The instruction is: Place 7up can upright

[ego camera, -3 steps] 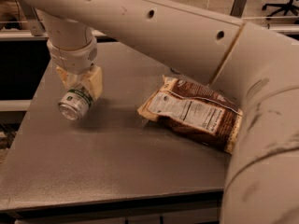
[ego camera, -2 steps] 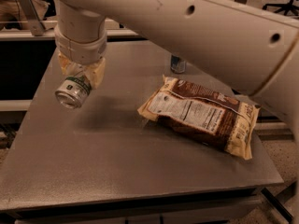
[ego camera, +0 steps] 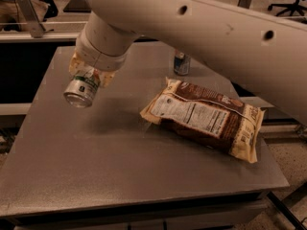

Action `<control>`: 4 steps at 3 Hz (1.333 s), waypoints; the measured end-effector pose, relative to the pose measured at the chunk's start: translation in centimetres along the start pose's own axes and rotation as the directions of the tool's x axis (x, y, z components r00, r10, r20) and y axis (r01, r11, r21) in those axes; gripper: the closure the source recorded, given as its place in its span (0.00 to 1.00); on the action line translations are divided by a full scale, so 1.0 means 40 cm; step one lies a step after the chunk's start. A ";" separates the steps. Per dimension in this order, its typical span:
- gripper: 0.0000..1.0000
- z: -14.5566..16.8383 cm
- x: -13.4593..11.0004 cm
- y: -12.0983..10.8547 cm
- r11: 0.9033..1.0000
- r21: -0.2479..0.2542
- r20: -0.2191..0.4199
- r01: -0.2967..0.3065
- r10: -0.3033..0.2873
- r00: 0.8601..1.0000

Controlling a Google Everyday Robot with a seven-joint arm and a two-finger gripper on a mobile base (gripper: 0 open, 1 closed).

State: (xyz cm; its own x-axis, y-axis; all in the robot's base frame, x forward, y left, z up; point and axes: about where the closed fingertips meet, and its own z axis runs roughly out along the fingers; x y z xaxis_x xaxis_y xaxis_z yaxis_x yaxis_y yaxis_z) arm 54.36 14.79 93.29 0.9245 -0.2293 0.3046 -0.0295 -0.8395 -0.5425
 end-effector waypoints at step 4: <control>1.00 -0.043 0.025 0.001 0.979 0.109 -0.172 0.171 -0.150 0.974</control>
Offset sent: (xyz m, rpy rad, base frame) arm -0.0095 -0.0087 -0.0052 0.0480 -0.0872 0.0503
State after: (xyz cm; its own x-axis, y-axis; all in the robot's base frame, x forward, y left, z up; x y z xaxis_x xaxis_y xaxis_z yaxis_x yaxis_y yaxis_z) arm 54.64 13.67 94.93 0.8392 -0.1816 0.5126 0.1701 -0.8077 -0.5645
